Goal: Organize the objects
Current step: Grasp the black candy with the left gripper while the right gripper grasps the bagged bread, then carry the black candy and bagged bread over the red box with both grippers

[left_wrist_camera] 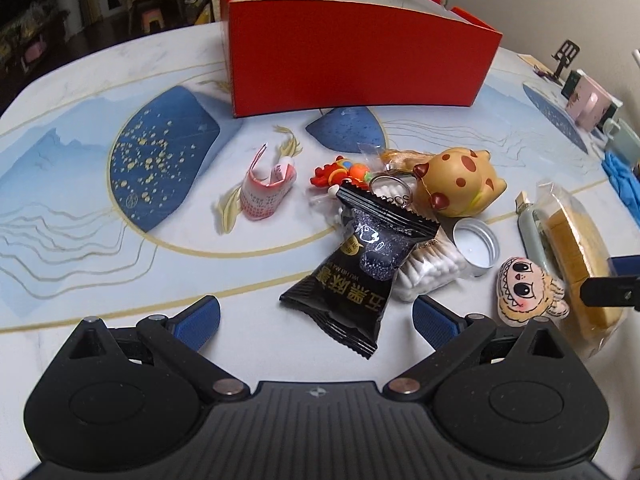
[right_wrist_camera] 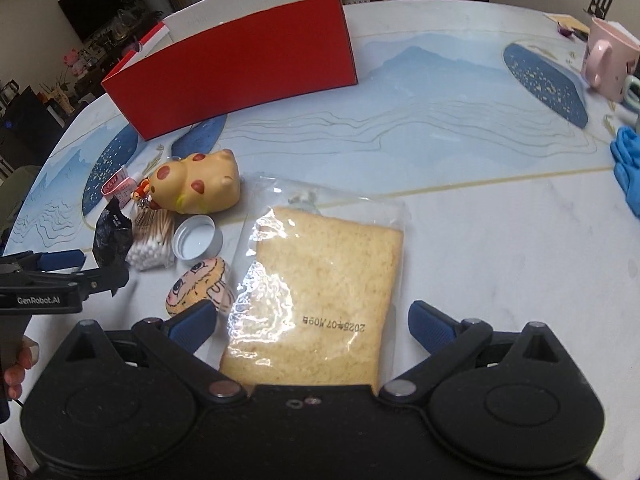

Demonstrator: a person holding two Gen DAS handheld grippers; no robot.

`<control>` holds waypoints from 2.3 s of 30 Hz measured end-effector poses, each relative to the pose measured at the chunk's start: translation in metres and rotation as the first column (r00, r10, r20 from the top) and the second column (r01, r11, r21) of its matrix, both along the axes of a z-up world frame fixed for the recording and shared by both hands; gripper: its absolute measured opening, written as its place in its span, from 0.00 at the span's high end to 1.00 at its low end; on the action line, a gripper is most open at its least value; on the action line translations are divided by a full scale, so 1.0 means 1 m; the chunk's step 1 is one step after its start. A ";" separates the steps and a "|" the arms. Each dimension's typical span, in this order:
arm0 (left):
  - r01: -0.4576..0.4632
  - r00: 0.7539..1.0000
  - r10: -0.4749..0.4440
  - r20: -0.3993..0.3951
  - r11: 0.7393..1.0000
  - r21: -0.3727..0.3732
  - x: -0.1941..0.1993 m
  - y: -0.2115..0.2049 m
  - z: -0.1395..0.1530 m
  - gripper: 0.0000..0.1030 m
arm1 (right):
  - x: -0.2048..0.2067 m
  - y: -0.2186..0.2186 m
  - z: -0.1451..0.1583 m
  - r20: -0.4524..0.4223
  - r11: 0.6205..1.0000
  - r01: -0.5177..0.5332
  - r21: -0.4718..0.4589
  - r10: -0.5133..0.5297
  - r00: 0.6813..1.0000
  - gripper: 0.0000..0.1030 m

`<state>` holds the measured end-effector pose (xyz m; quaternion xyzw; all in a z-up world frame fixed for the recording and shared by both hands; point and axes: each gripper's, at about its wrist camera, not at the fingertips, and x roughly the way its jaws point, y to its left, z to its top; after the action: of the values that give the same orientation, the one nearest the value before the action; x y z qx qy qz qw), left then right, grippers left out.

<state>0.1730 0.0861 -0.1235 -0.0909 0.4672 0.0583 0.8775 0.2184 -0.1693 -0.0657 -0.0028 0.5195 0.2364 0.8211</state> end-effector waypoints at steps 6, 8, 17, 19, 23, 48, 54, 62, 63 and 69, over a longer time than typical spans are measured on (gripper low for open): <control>0.007 1.000 -0.008 0.024 1.000 0.009 0.003 -0.001 0.001 0.01 | 0.000 0.001 -0.001 -0.022 1.000 -0.007 0.012 0.007 1.000 0.08; 0.010 0.999 -0.011 0.031 1.000 0.009 0.003 -0.002 0.002 0.01 | 0.000 0.000 0.000 -0.024 1.000 -0.006 0.017 0.006 1.000 0.10; 0.088 0.994 -0.089 0.056 0.996 0.033 0.002 -0.014 0.011 0.34 | 0.000 -0.001 0.001 -0.025 1.000 -0.005 0.018 0.005 1.000 0.16; 0.095 0.994 -0.098 0.056 0.995 0.043 0.002 -0.017 0.012 0.39 | 0.000 -0.002 0.001 -0.027 1.000 -0.001 0.020 0.002 1.000 0.18; 0.102 0.993 -0.104 0.048 0.994 0.032 0.001 -0.018 0.013 0.50 | 0.000 -0.003 0.002 -0.031 1.000 0.005 0.020 -0.004 1.000 0.19; 0.004 0.997 0.002 0.079 0.997 -0.076 -0.016 -0.013 0.049 0.55 | -0.008 -0.004 0.039 0.036 0.999 -0.025 0.037 0.024 0.999 0.28; 0.002 0.995 0.007 0.096 0.996 -0.094 -0.019 -0.020 0.073 0.55 | -0.008 0.000 0.056 0.056 0.999 -0.032 0.044 0.029 0.998 0.28; -0.008 0.993 0.024 0.117 0.991 -0.132 -0.015 -0.025 0.100 0.55 | -0.003 0.009 0.087 0.113 0.996 -0.064 0.064 0.057 0.992 0.29; -0.007 0.992 0.024 0.122 0.990 -0.142 -0.014 -0.025 0.103 0.55 | -0.002 0.011 0.091 0.121 0.996 -0.070 0.063 0.062 0.991 0.29; 0.001 0.989 0.024 0.149 0.986 -0.168 -0.003 -0.028 0.121 0.55 | 0.011 0.022 0.115 0.172 0.992 -0.103 0.069 0.090 0.981 0.29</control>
<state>0.1700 0.0585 -0.0028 -0.1710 0.4023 0.0169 0.8993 0.2296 -0.1470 0.0492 -0.0161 0.4379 0.2950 0.8491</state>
